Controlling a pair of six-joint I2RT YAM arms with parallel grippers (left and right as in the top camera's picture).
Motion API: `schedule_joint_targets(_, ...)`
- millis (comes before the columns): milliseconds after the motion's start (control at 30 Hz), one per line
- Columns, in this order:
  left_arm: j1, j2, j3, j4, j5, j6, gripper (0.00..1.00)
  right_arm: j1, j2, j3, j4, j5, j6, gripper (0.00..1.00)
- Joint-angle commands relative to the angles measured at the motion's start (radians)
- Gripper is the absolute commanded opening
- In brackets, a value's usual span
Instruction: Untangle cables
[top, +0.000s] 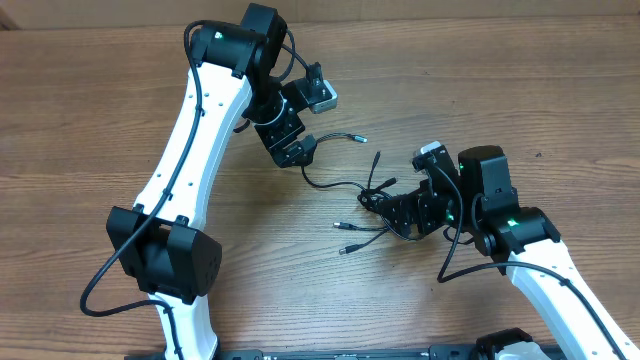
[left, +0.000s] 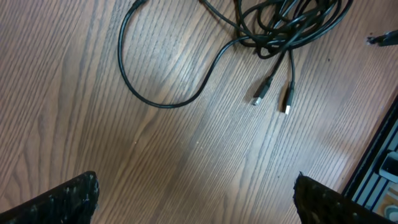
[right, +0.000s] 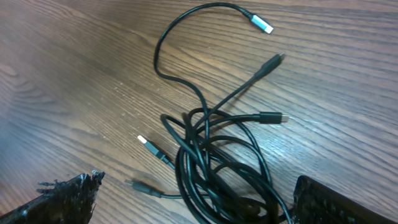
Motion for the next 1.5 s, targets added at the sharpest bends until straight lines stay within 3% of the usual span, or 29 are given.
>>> schedule_joint_targets(0, -0.006, 0.001, 0.005, 0.002, -0.013, 0.008, 1.00, -0.003, 0.001, 0.009, -0.006, -0.051, -0.011, 1.00)
schedule_joint_targets(167, -0.006, 0.001, 0.005, 0.002, -0.013, 0.008, 1.00, -0.003, 0.014, 0.001, -0.130, -0.051, -0.282, 1.00)
schedule_joint_targets(267, -0.006, 0.001, 0.005, 0.002, -0.013, 0.008, 1.00, -0.003, 0.043, -0.010, -0.122, -0.021, -0.304, 1.00)
schedule_joint_targets(633, -0.006, 0.001, 0.005, 0.004, -0.013, 0.007, 1.00, -0.003, 0.257, -0.010, -0.053, 0.050, -0.301, 0.85)
schedule_joint_targets(700, -0.006, 0.001, 0.005, 0.004, -0.013, 0.007, 1.00, -0.003, 0.265, -0.010, -0.027, 0.050, -0.301, 0.75)
schedule_joint_targets(800, -0.006, 0.001, 0.005, 0.004, -0.013, 0.007, 1.00, -0.003, 0.265, -0.010, 0.006, 0.049, -0.300, 0.33)
schedule_joint_targets(867, -0.006, 0.001, 0.005, 0.004, -0.013, 0.008, 1.00, -0.003, 0.265, -0.010, 0.017, 0.027, -0.300, 0.10)
schedule_joint_targets(900, -0.006, 0.001, 0.005, 0.004, -0.013, 0.008, 1.00, -0.003, 0.265, -0.010, 0.022, -0.002, -0.300, 0.04)
schedule_joint_targets(1167, -0.006, 0.001, 0.005, 0.004, -0.013, 0.008, 1.00, -0.004, 0.236, 0.012, 0.055, -0.361, -0.296, 0.04)
schedule_joint_targets(1367, -0.006, 0.001, 0.005, 0.004, -0.013, 0.008, 1.00, -0.004, 0.136, 0.040, 0.074, -0.457, -0.288, 0.04)
schedule_joint_targets(1467, -0.006, 0.001, 0.005, 0.004, -0.013, 0.008, 1.00, -0.016, 0.062, 0.040, 0.131, -0.462, -0.188, 0.04)
